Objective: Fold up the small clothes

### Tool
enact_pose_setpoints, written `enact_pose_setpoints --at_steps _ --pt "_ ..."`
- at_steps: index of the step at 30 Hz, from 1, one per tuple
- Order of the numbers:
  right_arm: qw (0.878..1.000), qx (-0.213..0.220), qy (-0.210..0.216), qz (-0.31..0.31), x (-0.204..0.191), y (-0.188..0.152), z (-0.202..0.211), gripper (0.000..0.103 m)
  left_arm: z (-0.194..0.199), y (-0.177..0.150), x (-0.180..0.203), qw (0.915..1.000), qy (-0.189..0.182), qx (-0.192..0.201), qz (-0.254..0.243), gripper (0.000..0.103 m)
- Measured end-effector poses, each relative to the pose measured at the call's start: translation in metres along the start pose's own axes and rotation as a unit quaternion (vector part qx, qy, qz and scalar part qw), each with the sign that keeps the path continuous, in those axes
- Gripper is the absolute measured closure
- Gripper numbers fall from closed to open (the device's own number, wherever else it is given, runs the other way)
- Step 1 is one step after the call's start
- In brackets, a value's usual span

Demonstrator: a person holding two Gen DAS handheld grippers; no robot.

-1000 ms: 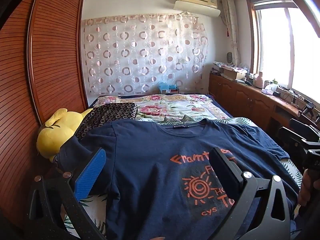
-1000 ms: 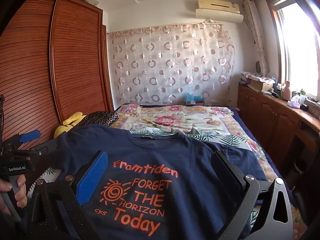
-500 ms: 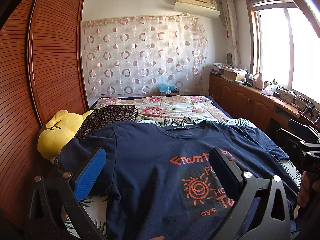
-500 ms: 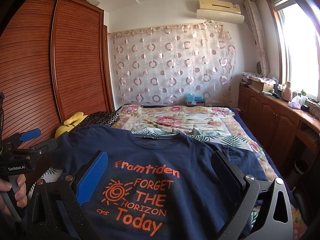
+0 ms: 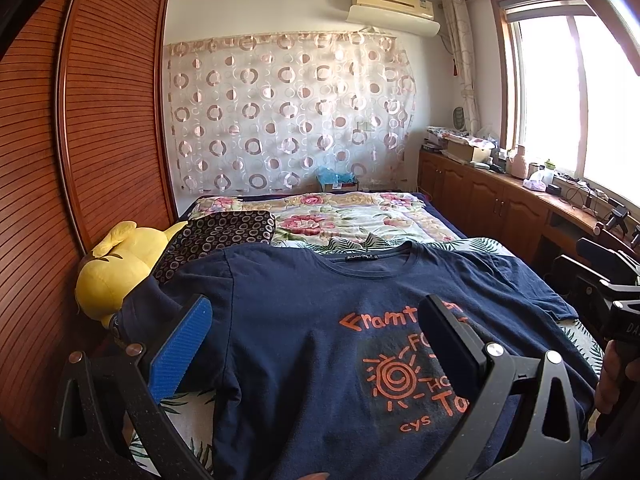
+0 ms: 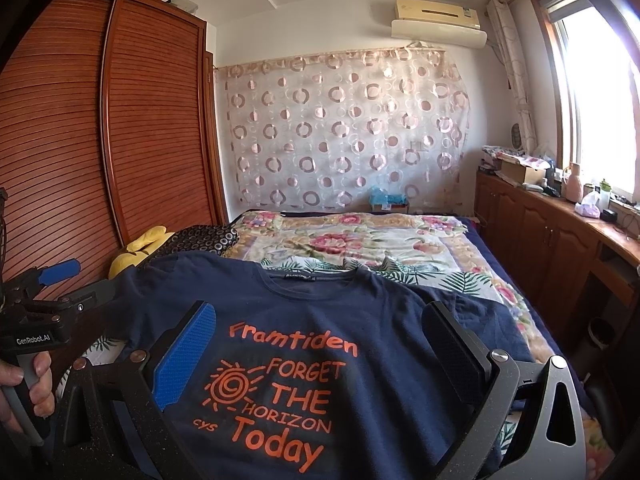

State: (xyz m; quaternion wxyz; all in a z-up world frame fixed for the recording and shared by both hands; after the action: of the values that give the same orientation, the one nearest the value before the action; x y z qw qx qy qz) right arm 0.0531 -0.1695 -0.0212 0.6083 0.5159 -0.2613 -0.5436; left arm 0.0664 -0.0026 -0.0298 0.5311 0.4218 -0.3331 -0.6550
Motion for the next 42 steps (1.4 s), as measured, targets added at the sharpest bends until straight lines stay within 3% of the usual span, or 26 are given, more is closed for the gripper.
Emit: enact_pose_setpoints --at_steps 42 --pt "1.0 0.003 0.005 0.001 -0.0005 -0.0009 0.002 0.0 0.0052 0.0054 -0.0001 1.0 0.002 0.002 -0.002 0.0"
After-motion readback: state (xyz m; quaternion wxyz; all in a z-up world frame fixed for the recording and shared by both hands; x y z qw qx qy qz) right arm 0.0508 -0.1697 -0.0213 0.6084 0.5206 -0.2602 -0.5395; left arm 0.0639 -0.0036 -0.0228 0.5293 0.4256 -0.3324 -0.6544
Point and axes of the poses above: each gripper's, at about its wrist camera, not at the fingertips, and z roughly against the way its jaws point, x to its right, y to its top, the point moved 8 cm from there along -z, roughly the way its jaws point, and after that the axes turned 13 degrees about -z, right-handed, at the moved point
